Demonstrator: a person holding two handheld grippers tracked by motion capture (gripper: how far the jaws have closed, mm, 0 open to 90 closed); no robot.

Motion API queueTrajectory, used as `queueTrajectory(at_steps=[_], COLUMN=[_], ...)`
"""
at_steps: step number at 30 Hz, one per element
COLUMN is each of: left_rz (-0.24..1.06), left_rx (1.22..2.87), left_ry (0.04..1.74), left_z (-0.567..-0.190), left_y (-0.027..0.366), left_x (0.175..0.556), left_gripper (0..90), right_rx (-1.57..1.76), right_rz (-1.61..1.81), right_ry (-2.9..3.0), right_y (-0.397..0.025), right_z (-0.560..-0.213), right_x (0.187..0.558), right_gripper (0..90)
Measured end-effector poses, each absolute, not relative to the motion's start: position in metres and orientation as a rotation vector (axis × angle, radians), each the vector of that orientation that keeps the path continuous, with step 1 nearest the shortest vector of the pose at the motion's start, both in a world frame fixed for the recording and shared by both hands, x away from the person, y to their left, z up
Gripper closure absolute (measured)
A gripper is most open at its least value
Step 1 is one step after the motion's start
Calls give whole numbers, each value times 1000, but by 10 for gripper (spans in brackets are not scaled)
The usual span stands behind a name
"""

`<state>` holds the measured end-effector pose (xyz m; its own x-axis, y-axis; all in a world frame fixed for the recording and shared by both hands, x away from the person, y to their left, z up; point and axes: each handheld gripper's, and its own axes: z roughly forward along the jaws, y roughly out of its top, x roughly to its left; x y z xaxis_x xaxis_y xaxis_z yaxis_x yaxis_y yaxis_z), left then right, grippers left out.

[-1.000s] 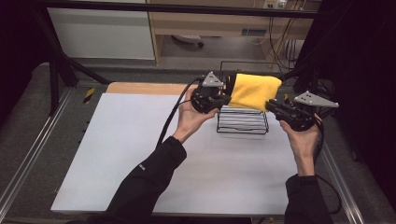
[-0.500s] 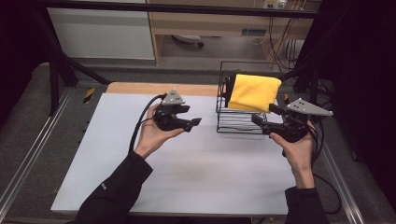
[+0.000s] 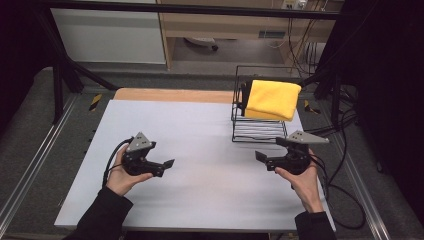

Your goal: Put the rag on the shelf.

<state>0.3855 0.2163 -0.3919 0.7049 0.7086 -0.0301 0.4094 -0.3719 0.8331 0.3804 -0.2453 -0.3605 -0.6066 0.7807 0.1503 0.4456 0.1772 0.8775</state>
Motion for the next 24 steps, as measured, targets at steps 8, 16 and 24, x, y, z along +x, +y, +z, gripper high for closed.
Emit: queueTrajectory(at_steps=[8,16,24], left_rz=[405,392,394], left_rx=[2034,2033,2032], left_ry=[958,944,941], left_z=[-424,-440,-444], left_y=[253,268,270], left_x=[373,359,356], left_gripper=[64,72,73], right_rx=[1210,1213,1226], right_rz=[1311,1322,1312], right_ry=[2257,2302,2314], right_y=[-253,-269,-274], right_z=[-412,-436,-443], right_x=[373,360,356], right_gripper=[7,7,8])
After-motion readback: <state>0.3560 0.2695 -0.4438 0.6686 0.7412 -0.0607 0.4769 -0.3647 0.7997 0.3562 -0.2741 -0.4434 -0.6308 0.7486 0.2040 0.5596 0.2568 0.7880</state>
